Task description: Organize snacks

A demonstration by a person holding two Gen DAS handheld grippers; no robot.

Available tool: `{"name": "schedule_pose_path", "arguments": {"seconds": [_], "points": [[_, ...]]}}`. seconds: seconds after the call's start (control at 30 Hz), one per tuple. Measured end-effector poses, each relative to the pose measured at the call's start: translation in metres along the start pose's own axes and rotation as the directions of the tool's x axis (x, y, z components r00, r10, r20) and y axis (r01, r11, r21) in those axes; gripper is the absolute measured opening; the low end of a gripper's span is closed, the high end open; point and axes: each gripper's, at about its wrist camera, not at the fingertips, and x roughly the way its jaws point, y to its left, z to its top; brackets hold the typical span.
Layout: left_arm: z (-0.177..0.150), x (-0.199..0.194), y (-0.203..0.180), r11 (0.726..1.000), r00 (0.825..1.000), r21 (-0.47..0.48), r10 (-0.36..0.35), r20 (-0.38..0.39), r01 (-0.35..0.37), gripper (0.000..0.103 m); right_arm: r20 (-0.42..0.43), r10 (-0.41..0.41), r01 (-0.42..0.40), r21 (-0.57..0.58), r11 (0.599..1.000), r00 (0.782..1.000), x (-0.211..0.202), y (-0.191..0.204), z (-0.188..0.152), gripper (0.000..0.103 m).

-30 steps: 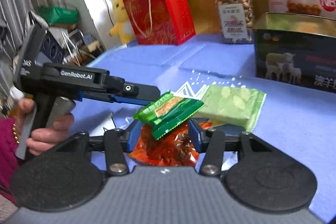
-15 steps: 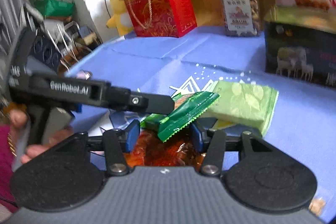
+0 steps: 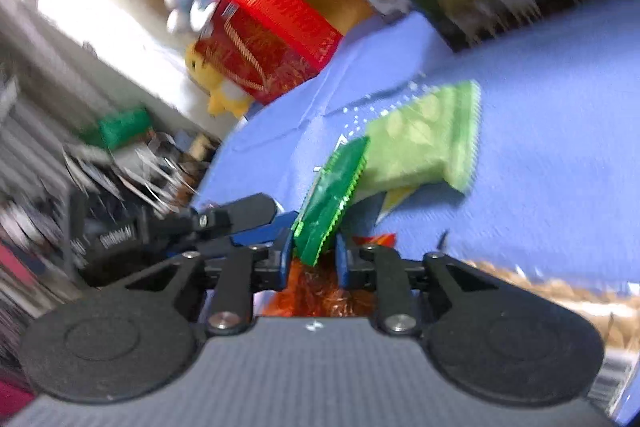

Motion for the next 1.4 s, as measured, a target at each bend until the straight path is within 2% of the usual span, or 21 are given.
{"name": "schedule_pose_path", "arguments": {"seconds": [0.1, 0.2, 0.27, 0.33, 0.47, 0.6, 0.8, 0.93, 1.13, 1.17, 1.2, 1.23, 1.27, 1.3, 1.33, 1.4], "points": [[0.000, 0.004, -0.004, 0.999, 0.999, -0.009, -0.035, -0.013, 0.035, 0.063, 0.026, 0.085, -0.087, 0.109, 0.990, 0.996, -0.009, -0.013, 0.001, 0.022], [0.000, 0.010, -0.015, 0.999, 0.999, 0.009, -0.035, -0.016, 0.035, 0.064, 0.034, 0.113, -0.117, 0.143, 0.983, 0.993, -0.013, -0.017, 0.001, 0.022], [0.001, 0.011, -0.020, 1.000, 1.000, 0.019, -0.021, -0.004, 0.021, 0.059, 0.041, 0.116, -0.120, 0.148, 0.982, 0.992, -0.017, -0.018, 0.002, 0.022], [0.004, 0.011, -0.024, 1.000, 1.000, 0.018, -0.018, 0.002, 0.018, 0.050, 0.048, 0.126, -0.131, 0.141, 0.981, 0.991, -0.022, -0.018, 0.002, 0.022], [0.011, 0.016, -0.040, 0.998, 1.000, 0.057, -0.023, 0.004, 0.023, 0.050, 0.088, 0.125, -0.133, 0.095, 0.987, 0.988, -0.029, -0.012, 0.007, 0.022], [0.029, 0.027, -0.064, 0.992, 0.999, 0.126, -0.032, 0.003, 0.032, 0.050, 0.146, 0.109, -0.114, 0.027, 0.993, 0.983, -0.043, -0.007, 0.018, 0.022], [0.067, 0.058, -0.109, 0.971, 0.998, 0.233, -0.055, 0.015, 0.050, 0.050, 0.253, 0.074, -0.068, -0.032, 0.997, 0.965, -0.067, -0.009, 0.050, 0.022], [0.091, 0.088, -0.131, 0.959, 0.998, 0.281, -0.054, 0.013, 0.048, 0.050, 0.307, 0.023, -0.003, -0.065, 0.998, 0.951, -0.078, -0.012, 0.074, 0.022], [0.119, 0.128, -0.135, 0.959, 0.999, 0.280, -0.035, 0.015, 0.029, 0.050, 0.352, -0.077, 0.122, -0.106, 0.987, 0.933, -0.068, -0.020, 0.108, 0.025], [0.121, 0.133, -0.135, 0.959, 1.000, 0.282, -0.022, 0.022, 0.015, 0.051, 0.367, -0.122, 0.179, -0.127, 0.976, 0.922, -0.064, -0.019, 0.111, 0.028], [0.122, 0.138, -0.135, 0.959, 0.999, 0.285, 0.000, 0.033, -0.009, 0.054, 0.387, -0.178, 0.252, -0.151, 0.956, 0.905, -0.062, -0.018, 0.113, 0.038], [0.123, 0.141, -0.135, 0.956, 0.999, 0.292, 0.018, 0.042, -0.029, 0.054, 0.418, -0.244, 0.344, -0.181, 0.921, 0.875, -0.057, -0.014, 0.111, 0.045], [0.122, 0.142, -0.136, 0.953, 0.998, 0.300, 0.031, 0.047, -0.044, 0.054, 0.457, -0.304, 0.433, -0.208, 0.877, 0.836, -0.053, -0.010, 0.108, 0.051], [0.121, 0.142, -0.135, 0.951, 0.998, 0.305, 0.031, 0.049, -0.045, 0.054, 0.495, -0.332, 0.489, -0.230, 0.841, 0.803, -0.050, -0.007, 0.103, 0.051], [0.119, 0.141, -0.134, 0.951, 0.998, 0.307, 0.026, 0.048, -0.039, 0.054, 0.516, -0.340, 0.520, -0.254, 0.816, 0.786, -0.049, -0.005, 0.097, 0.051], [0.114, 0.135, -0.133, 0.949, 0.999, 0.314, 0.013, 0.045, -0.026, 0.054, 0.536, -0.345, 0.546, -0.276, 0.791, 0.771, -0.049, -0.005, 0.086, 0.051]]}}
